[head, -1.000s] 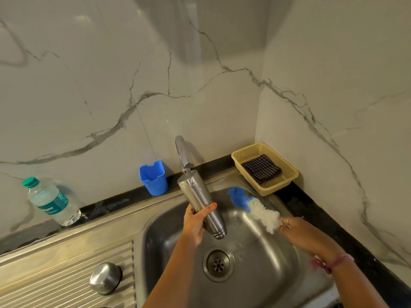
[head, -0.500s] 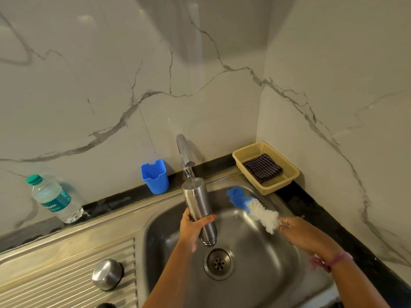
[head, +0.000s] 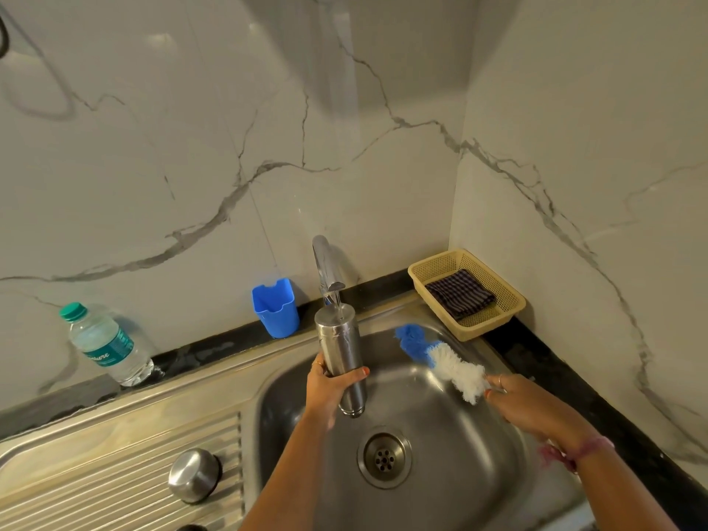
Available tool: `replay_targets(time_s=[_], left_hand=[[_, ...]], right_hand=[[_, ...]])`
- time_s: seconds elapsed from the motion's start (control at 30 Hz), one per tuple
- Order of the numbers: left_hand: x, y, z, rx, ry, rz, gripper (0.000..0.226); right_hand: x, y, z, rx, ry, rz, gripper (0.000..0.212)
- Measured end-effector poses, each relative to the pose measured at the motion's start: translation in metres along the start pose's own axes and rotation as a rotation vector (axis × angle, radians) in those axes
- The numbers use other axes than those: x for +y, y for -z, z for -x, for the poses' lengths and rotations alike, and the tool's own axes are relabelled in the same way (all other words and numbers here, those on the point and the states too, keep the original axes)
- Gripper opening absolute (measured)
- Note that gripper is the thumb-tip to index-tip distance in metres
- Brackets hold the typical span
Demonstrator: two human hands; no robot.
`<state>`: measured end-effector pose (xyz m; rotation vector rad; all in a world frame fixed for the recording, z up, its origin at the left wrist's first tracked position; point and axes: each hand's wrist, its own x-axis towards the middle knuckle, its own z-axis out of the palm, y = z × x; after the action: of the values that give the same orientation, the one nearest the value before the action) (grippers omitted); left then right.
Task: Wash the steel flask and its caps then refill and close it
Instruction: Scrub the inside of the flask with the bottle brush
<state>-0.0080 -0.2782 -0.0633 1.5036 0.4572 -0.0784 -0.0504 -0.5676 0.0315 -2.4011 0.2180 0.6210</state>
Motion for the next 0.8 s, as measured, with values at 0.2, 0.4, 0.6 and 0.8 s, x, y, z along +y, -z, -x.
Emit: replay_targets(time_s=[0.2,0.4,0.6,0.8], left_hand=[[0.005,0.005,-0.009,-0.082,-0.022,-0.118,0.097],[0.023,0.007,-0.015,-0.242,-0.06,-0.236,0.144],[0.049,-0.001,-0.025,-0.317,-0.071,-0.309,0.149],[0.059,-0.005,-0.03,-0.329,-0.05,-0.345,0.148]], right_hand=[[0.003,-0.001,-0.002,0.005,-0.006,-0.025,0.043],[0.001,0.001,-0.003,0.003,-0.009,-0.027,0.045],[-0.007,0.003,-0.002,0.007,-0.01,-0.048,0.044],[-0.007,0.005,0.0,-0.005,-0.023,-0.054,0.041]])
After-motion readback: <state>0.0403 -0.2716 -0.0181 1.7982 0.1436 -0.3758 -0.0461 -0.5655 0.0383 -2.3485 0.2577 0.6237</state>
